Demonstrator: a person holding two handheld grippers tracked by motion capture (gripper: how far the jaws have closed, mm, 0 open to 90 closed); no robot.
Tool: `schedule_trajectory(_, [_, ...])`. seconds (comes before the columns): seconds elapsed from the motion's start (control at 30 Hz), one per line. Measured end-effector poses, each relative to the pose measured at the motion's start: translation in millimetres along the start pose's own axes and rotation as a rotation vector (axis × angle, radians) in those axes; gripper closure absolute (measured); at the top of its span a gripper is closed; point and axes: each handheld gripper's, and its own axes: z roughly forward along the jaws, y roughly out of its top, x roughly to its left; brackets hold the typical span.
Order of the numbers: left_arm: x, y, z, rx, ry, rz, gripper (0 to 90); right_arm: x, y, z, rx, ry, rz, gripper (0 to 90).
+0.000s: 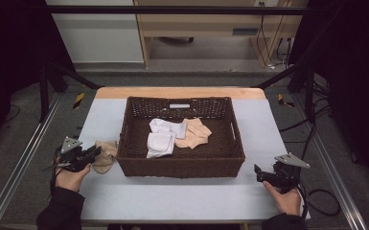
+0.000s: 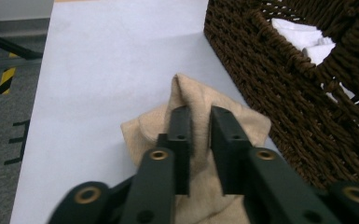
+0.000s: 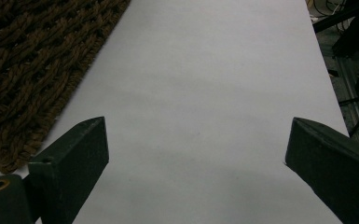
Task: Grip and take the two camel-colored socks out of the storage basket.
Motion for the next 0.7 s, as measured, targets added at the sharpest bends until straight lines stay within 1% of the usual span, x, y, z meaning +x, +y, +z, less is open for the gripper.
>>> schedule_trajectory(0.03, [-0.2, -0.4, 0.0, 0.003, 0.001, -0.006, 72.5, 0.0, 0.0, 0.0, 0.0, 0.0, 0.0, 6.3])
schedule_trajectory(0.07, [0.1, -1.0, -0.5, -0.001, -0.001, -0.005, 72.5, 0.0, 0.0, 0.0, 0.0, 0.0, 0.0, 6.3])
schedule_trajectory(0.1, [0.0, -1.4, -0.8, -0.004, -0.005, -0.005, 64.5, -0.2, 0.0, -0.1, 0.0, 0.0, 0.002, 6.3])
schedule_trajectory(0.13, [-0.1, -1.7, -1.2, -0.004, -0.011, -0.005, 59.4, -0.2, -0.1, -0.1, 0.0, -0.001, 0.003, 6.2])
schedule_trajectory(0.17, [-0.3, -2.3, -2.1, -0.014, -0.014, -0.004, 55.1, -0.4, -0.1, -0.2, -0.001, -0.001, 0.003, 6.2])
schedule_trajectory(0.2, [-0.4, -3.0, -3.5, -0.027, -0.016, 0.004, 55.1, -0.4, -0.1, -0.2, -0.001, -0.001, 0.003, 6.2])
schedule_trajectory(0.27, [-0.3, -3.6, -6.5, -0.04, -0.025, 0.006, 47.1, -0.6, -0.1, -0.4, -0.002, 0.0, 0.003, 6.2])
schedule_trajectory(0.37, [0.7, -5.4, -11.8, -0.051, -0.042, 0.009, 39.6, -1.2, -0.3, -1.0, -0.001, -0.002, 0.011, 6.2])
schedule_trajectory(0.53, [2.9, -13.6, -23.6, -0.053, -0.05, 0.025, 34.1, -2.7, -0.7, -1.5, -0.005, -0.003, 0.017, 6.2])
schedule_trajectory(0.67, [8.6, -22.6, -32.7, -0.051, -0.037, 0.016, 31.8, -3.7, -1.0, -2.2, -0.006, -0.002, 0.02, 6.2])
schedule_trajectory(0.7, [10.9, -26.3, -34.9, -0.046, -0.03, 0.008, 31.2, -4.0, -1.1, -2.5, -0.005, -0.001, 0.021, 6.1])
